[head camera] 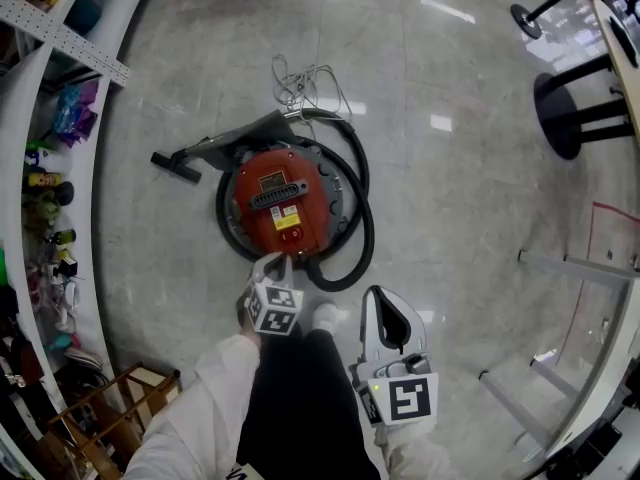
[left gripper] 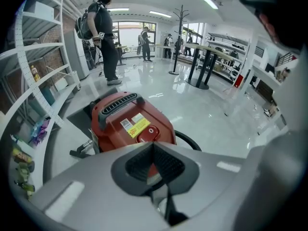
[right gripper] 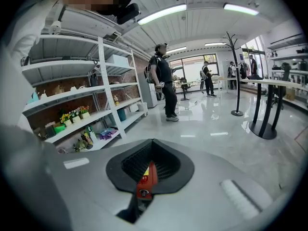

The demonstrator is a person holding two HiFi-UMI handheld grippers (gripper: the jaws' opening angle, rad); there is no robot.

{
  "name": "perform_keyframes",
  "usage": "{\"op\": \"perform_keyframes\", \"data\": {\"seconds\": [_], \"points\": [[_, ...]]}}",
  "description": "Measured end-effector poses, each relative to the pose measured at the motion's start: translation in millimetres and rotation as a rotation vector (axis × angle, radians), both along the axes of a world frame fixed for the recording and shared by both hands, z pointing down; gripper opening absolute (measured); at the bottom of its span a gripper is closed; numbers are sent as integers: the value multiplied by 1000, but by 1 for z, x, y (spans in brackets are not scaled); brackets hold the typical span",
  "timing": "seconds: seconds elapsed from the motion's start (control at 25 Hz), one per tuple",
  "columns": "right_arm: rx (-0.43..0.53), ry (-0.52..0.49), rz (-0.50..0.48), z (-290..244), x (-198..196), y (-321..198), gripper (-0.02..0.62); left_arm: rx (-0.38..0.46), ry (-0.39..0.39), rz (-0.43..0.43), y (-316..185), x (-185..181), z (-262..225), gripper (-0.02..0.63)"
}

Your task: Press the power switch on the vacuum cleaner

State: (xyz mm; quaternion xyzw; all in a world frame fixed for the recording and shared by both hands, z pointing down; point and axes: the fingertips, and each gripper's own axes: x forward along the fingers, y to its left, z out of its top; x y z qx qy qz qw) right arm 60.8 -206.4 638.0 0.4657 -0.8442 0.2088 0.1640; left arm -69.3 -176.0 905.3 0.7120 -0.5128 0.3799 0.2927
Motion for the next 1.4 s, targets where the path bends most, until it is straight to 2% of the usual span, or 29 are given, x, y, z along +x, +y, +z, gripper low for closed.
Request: {"op": "perform_keyframes", "data": {"seconds": [0.2, 0.4, 0.68, 0.96, 1.16, 1.4], "points": [[48, -7, -1, -26, 2, -1, -2, 59, -7, -19, -8, -9, -33, 0], [53, 21, -3, -44, 6, -1, -2, 117, -10, -44, -9, -19, -77, 0], [134, 27, -5, -103, 17, -17, -2, 212, 6, -127, -8, -46, -159, 0], [228, 36, -15, -155, 24, -32, -2, 399, 10, -183, -32, -66, -271, 0], [222, 26, -3, -166, 27, -26, -2, 496, 23, -181, -28, -71, -335, 0], [260, -8, -1, -189, 27, -25, -2, 608, 15, -156, -27, -75, -399, 0]]}}
